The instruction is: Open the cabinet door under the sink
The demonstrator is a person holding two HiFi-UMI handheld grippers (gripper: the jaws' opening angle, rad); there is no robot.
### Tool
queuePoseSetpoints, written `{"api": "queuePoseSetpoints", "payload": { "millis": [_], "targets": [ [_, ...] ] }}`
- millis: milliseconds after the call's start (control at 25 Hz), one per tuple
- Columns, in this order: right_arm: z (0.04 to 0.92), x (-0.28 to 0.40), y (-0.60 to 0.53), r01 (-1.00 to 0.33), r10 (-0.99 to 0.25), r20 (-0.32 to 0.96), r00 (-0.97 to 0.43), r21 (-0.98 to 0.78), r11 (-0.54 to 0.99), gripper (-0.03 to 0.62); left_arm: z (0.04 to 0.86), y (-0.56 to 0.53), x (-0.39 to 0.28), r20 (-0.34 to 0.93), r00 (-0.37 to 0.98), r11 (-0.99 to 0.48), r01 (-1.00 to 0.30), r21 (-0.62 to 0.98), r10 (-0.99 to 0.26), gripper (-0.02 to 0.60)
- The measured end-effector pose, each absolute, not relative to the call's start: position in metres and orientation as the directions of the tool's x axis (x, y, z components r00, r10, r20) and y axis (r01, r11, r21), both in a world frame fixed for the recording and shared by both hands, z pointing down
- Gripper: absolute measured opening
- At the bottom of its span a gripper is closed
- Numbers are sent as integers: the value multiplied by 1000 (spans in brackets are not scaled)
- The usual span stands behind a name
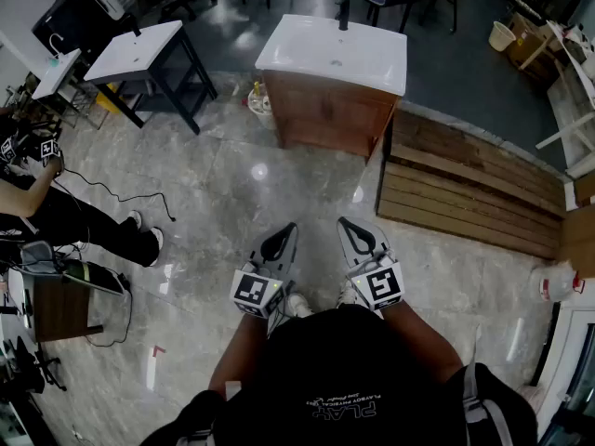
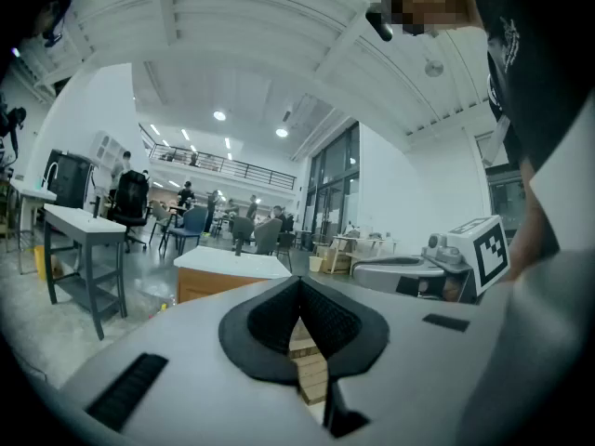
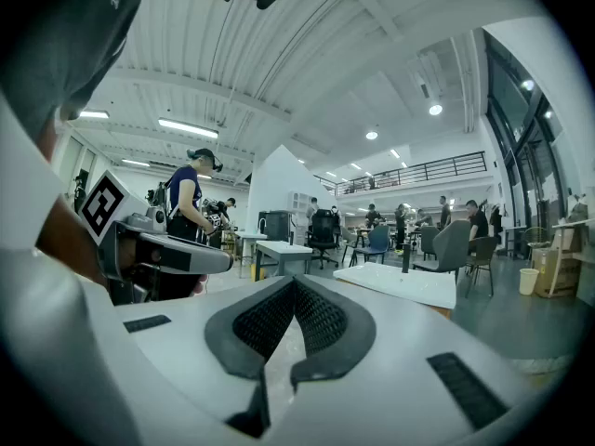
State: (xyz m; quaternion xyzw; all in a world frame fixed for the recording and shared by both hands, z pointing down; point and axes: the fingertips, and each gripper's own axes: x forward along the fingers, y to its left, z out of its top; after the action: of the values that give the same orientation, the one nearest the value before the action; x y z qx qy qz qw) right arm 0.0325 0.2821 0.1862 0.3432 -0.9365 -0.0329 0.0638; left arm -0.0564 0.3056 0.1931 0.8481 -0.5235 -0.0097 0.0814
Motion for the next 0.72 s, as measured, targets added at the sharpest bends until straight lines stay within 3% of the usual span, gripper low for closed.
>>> {"api": "queuePoseSetpoints", "payload": {
  "millis": [720],
  "targets": [
    [185, -8, 300, -649, -657, 58, -751, 113, 752, 25, 196, 324, -89, 83, 501, -486, -861, 149, -862, 18]
  ]
}}
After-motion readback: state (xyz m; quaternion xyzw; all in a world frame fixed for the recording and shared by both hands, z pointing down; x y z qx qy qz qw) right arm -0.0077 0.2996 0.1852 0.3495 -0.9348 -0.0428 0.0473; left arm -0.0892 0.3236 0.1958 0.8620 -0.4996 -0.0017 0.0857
